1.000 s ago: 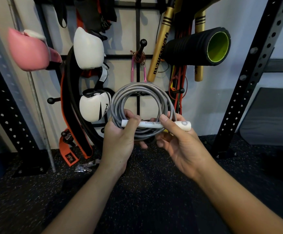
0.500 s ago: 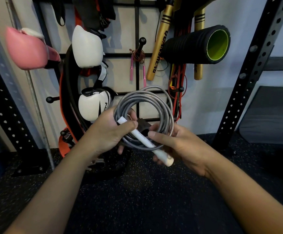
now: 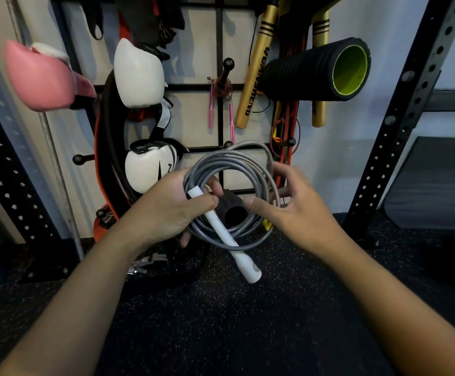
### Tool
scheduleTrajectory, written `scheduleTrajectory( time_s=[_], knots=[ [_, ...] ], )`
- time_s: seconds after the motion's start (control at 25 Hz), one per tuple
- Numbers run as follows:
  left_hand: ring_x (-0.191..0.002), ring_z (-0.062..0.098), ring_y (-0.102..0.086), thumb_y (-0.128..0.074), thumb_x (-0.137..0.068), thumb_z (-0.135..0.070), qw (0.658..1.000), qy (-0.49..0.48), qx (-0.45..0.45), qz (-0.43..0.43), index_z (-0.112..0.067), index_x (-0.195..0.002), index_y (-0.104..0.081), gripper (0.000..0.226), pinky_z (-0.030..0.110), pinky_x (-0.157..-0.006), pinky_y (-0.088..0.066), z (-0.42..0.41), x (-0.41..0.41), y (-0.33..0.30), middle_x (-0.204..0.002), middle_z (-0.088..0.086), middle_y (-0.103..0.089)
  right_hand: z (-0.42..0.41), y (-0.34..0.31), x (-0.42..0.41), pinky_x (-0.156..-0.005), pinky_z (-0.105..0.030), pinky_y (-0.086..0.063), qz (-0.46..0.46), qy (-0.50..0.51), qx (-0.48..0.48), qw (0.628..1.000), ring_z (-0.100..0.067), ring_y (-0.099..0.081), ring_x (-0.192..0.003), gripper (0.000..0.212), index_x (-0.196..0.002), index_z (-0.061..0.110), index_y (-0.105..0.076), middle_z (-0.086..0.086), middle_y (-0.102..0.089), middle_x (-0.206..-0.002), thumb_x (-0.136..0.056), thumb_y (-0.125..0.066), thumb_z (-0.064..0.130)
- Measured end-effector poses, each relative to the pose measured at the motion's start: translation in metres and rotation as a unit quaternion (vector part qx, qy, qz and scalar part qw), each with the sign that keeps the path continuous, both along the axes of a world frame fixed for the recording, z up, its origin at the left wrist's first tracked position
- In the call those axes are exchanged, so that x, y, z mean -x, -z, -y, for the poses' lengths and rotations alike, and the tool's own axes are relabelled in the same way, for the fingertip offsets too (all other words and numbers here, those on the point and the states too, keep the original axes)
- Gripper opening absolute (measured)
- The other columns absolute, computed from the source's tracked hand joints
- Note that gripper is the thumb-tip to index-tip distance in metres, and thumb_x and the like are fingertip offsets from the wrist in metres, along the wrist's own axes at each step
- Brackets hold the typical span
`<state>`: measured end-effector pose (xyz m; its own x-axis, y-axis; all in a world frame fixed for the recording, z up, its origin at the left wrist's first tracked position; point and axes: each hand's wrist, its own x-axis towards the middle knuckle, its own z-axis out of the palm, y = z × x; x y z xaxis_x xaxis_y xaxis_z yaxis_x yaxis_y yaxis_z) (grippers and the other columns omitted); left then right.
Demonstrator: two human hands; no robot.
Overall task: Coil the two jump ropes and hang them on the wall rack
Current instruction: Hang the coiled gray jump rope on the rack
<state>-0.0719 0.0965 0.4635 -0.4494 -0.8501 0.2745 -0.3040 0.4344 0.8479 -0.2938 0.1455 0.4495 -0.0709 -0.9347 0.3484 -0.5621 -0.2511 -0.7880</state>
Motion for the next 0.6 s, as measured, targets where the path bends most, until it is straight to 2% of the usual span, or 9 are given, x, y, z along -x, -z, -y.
scheduleTrajectory(
  time_s=[0.08,0.2,0.28,0.36,0.44,0.48,0.6],
  knots=[
    [-0.041,0.031,-0.05,-0.063,-0.095,-0.007,1.0,0.007,-0.003,0.025,-0.02,-0.096,-0.066,0.013,0.032,-0.036,-0.045,0.0,-0.0006,-0.0006,-0.067,-0.005,-0.061,0.0,0.0008,0.0026,-0.095,-0.038,-0.057,0.009,-0.034,-0.023,0.999,-0.009,-0.07,-0.101,0.087,-0.151,0.04,-0.029,0.009,-0.066,-0.119,-0.082,-0.082,0.042],
    [-0.04,0.025,-0.05,-0.064,-0.095,-0.009,0.998,0.02,-0.019,0.054,-0.021,-0.098,-0.068,0.013,0.03,-0.036,-0.047,-0.0005,-0.0012,-0.0019,-0.064,-0.01,-0.061,0.0022,-0.0017,0.0062,-0.096,-0.046,-0.057,0.0,-0.066,-0.03,0.997,-0.01,-0.071,-0.097,0.055,-0.127,0.032,-0.049,0.004,-0.07,-0.107,-0.083,-0.083,0.032],
    [-0.039,0.02,-0.051,-0.064,-0.095,-0.01,0.997,0.025,-0.027,0.061,-0.022,-0.099,-0.069,0.014,0.03,-0.037,-0.048,-0.0003,-0.0013,-0.0036,-0.067,-0.007,-0.062,0.0027,-0.0026,0.0078,-0.088,-0.049,-0.06,0.008,-0.089,-0.033,0.995,-0.017,-0.074,-0.089,0.047,-0.123,0.03,-0.051,-0.003,-0.073,-0.101,-0.086,-0.08,0.029],
    [-0.039,0.018,-0.053,-0.064,-0.095,-0.011,0.995,0.025,-0.022,0.089,-0.023,-0.101,-0.069,0.014,0.034,-0.04,-0.051,0.0004,-0.0012,-0.0072,-0.07,-0.006,-0.066,0.0021,-0.0018,0.0059,-0.077,-0.052,-0.06,-0.053,-0.106,-0.033,0.992,-0.022,-0.073,-0.081,0.033,-0.12,0.029,-0.055,-0.006,-0.072,-0.094,-0.092,-0.071,0.037],
    [-0.043,0.017,-0.057,-0.065,-0.096,-0.014,0.989,0.03,-0.004,0.144,-0.024,-0.107,-0.067,0.015,0.038,-0.044,-0.054,0.0002,-0.0005,-0.0099,-0.073,-0.012,-0.071,0.0014,-0.0006,0.0019,-0.074,-0.055,-0.058,-0.086,-0.112,-0.02,0.99,-0.026,-0.071,-0.081,0.028,-0.12,0.028,-0.058,-0.005,-0.072,-0.09,-0.098,-0.061,0.045],
    [-0.043,0.015,-0.058,-0.065,-0.096,-0.016,0.988,0.032,-0.007,0.149,-0.025,-0.111,-0.065,0.017,0.036,-0.042,-0.053,-0.0007,0.0001,-0.0096,-0.072,-0.014,-0.072,0.0012,-0.001,0.001,-0.074,-0.054,-0.059,-0.083,-0.114,-0.013,0.99,-0.025,-0.071,-0.081,0.028,-0.122,0.03,-0.057,-0.004,-0.072,-0.089,-0.1,-0.057,0.046],
    [-0.053,0.013,-0.063,-0.07,-0.093,-0.032,0.998,0.007,-0.015,0.065,-0.031,-0.123,-0.057,0.033,0.031,-0.044,-0.049,-0.0021,0.0036,-0.0058,-0.074,-0.009,-0.075,0.0049,-0.0013,0.0029,-0.073,-0.047,-0.059,-0.069,-0.109,-0.005,0.992,-0.021,-0.069,-0.079,0.02,-0.115,0.031,-0.056,-0.002,-0.068,-0.087,-0.104,-0.049,0.045]
  ],
)
